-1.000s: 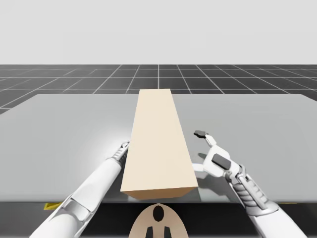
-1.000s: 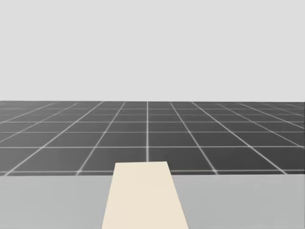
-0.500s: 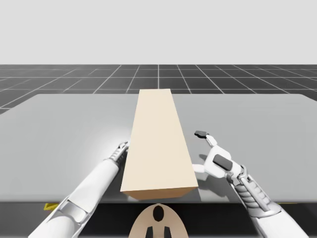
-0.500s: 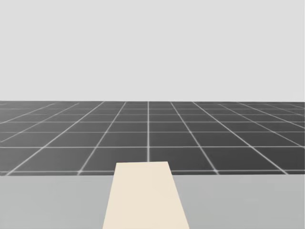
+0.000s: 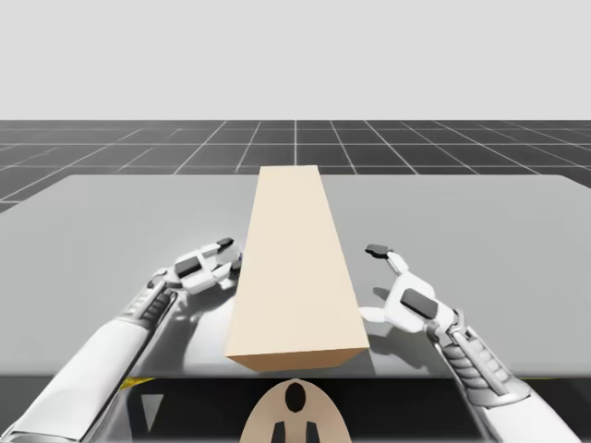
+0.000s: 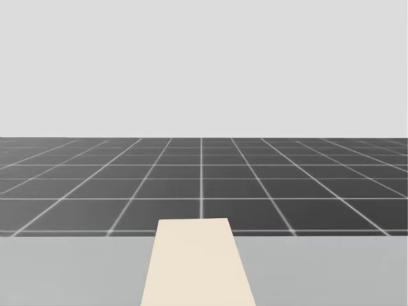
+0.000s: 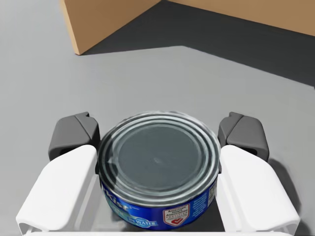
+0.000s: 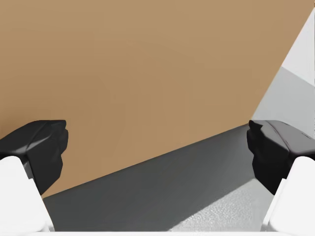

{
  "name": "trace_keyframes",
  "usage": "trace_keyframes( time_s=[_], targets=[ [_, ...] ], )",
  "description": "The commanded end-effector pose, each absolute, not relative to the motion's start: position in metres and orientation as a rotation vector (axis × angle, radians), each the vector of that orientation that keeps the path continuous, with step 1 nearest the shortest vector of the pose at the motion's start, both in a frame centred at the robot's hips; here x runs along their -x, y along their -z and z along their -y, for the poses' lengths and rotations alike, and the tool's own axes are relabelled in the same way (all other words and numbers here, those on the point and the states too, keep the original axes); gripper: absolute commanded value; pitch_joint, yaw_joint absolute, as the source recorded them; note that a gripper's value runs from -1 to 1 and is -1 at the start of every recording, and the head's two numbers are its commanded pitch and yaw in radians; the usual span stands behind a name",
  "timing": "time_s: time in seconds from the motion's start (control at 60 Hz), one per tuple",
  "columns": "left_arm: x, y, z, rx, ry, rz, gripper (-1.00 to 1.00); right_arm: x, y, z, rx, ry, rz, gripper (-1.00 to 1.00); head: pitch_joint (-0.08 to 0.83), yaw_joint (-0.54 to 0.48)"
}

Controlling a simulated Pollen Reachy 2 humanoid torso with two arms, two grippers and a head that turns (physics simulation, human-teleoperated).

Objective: Retrieve the object from inside the box.

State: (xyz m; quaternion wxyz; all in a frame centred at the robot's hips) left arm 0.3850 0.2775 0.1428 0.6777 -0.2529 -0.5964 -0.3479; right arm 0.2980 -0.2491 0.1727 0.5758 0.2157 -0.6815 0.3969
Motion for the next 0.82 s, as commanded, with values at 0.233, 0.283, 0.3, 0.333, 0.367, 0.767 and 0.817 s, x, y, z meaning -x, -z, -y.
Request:
trace_keyframes(
  time_s=[0.233, 0.283, 0.3, 0.333, 0.367, 0.767, 0.817],
  targets=[
    [-0.382, -0.204, -0.327, 0.470, 0.735, 1.466, 1.00, -0.297, -0.167, 0.264, -0.492, -0.902, 1.593, -1.00, 0.020, -0.01],
    [-0.384, -0.220, -0.326, 0.462, 0.744, 1.483, 1.00, -0.297, -0.167, 0.265, -0.491, -0.900, 1.590, -1.00, 0.020, -0.01],
    [-0.384, -0.224, -0.326, 0.458, 0.746, 1.487, 1.00, -0.297, -0.167, 0.265, -0.491, -0.901, 1.590, -1.00, 0.020, -0.01],
    [-0.386, -0.237, -0.324, 0.441, 0.762, 1.504, 1.00, -0.297, -0.166, 0.266, -0.491, -0.900, 1.589, -1.00, 0.020, -0.01],
    [-0.387, -0.244, -0.324, 0.433, 0.767, 1.513, 1.00, -0.297, -0.166, 0.266, -0.491, -0.899, 1.588, -1.00, 0.020, -0.01],
    [-0.406, -0.382, -0.317, 0.336, 0.858, 1.646, 1.00, -0.297, -0.163, 0.270, -0.463, -0.887, 1.593, -1.00, 0.016, -0.02],
    [-0.408, -0.398, -0.314, 0.327, 0.865, 1.664, 1.00, -0.299, -0.163, 0.270, -0.430, -0.874, 1.598, -1.00, 0.017, -0.02]
  ],
)
